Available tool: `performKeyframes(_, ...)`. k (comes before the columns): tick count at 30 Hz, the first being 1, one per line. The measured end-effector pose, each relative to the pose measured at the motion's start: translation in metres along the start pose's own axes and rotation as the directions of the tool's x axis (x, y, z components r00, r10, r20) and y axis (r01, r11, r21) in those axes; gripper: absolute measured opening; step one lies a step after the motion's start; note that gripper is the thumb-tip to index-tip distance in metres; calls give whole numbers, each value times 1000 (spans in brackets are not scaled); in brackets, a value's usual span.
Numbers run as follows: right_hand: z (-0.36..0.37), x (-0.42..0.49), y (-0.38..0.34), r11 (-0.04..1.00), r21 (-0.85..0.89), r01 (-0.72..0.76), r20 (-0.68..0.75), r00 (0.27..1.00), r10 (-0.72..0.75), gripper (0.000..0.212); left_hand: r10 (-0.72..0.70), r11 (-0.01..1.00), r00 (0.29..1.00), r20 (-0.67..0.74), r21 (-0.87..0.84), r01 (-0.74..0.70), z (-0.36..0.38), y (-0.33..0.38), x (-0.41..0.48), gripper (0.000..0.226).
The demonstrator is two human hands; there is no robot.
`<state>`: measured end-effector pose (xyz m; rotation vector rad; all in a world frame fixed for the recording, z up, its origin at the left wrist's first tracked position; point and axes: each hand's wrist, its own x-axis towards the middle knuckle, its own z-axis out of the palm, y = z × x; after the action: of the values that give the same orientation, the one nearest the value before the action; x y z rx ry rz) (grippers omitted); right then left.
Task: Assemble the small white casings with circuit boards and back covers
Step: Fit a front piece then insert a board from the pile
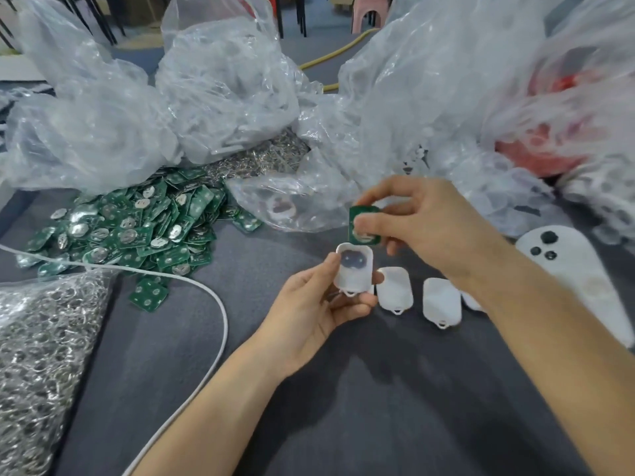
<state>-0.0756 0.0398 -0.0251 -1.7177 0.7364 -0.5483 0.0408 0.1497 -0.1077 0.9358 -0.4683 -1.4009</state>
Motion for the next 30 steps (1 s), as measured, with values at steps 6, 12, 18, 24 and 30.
performKeyframes(6, 0, -16, 22, 992, 129, -10, -92, 996, 22, 12, 5, 997, 999, 32, 81, -8, 3, -3, -1, 42)
performKeyframes(12, 6, -23, 37, 998, 42, 52, -221, 974, -42, 10, -28, 999, 998, 47, 29, 26, 1, -1, 0, 43)
performKeyframes(18, 9, -26, 38, 998, 12, 62, -242, 969, -57, 10, -67, 998, 994, 81, 9, 67, -2, -1, 1, 44)
performKeyframes(24, 11, -31, 34, 996, -17, 83, -202, 976, -85, 6, -67, 998, 994, 89, 18, 66, -1, -1, -1, 39)
performKeyframes(30, 16, -30, 39, 998, 61, -17, -259, 965, 32, 7, -61, 997, 992, 108, 45, 56, -1, -1, 0, 39)
